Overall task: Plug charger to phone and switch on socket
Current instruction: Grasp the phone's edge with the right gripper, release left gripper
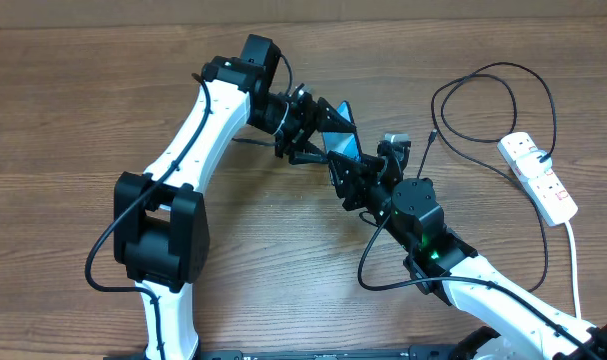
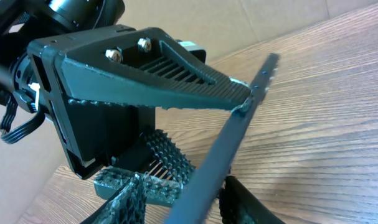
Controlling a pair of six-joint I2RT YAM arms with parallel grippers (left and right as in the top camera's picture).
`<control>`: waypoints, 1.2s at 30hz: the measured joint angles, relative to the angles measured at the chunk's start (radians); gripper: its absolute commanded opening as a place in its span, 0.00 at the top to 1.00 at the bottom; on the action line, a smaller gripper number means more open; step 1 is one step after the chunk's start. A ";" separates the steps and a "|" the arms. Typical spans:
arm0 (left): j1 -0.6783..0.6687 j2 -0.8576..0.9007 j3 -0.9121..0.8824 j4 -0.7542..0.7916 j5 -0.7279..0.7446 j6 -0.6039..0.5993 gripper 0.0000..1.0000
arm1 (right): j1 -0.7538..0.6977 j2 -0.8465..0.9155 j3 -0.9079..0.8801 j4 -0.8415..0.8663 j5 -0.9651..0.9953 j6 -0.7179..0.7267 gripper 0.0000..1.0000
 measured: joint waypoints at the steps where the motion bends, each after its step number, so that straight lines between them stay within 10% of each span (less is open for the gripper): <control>1: -0.002 0.000 0.000 0.000 -0.001 0.000 0.60 | 0.000 0.000 -0.001 0.000 0.000 0.000 0.65; 28: -0.006 0.000 0.009 0.009 -0.043 0.013 0.58 | -0.009 0.005 -0.011 -0.048 0.042 0.055 0.96; 36: -0.024 0.000 0.015 -0.006 -0.032 0.002 0.41 | -0.011 0.017 -0.017 -0.058 0.043 0.063 0.96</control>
